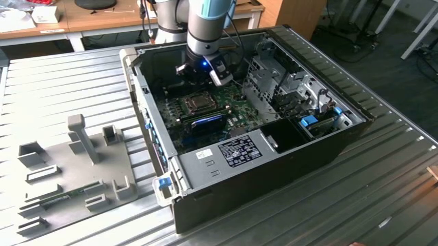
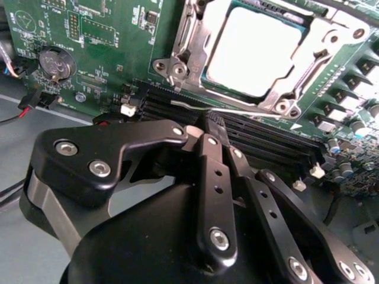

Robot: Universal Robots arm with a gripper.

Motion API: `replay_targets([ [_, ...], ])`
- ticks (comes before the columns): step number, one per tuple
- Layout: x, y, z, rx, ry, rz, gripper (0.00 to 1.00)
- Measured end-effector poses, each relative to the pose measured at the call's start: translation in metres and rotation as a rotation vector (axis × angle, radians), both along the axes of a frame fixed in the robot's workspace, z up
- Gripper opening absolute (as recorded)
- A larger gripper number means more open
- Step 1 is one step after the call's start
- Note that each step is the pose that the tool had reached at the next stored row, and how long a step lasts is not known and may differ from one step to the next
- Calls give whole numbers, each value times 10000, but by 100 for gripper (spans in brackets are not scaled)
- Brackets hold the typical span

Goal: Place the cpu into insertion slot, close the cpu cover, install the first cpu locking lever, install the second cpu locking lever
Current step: 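Install the first cpu locking lever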

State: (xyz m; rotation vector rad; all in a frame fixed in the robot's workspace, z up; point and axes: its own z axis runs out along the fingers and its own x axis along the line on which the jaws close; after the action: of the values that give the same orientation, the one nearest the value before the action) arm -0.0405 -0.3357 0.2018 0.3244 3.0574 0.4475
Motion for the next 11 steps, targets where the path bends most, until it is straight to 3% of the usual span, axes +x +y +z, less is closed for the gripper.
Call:
replay_targets([
  [11, 0, -31, -17, -3, -3, 0, 10],
])
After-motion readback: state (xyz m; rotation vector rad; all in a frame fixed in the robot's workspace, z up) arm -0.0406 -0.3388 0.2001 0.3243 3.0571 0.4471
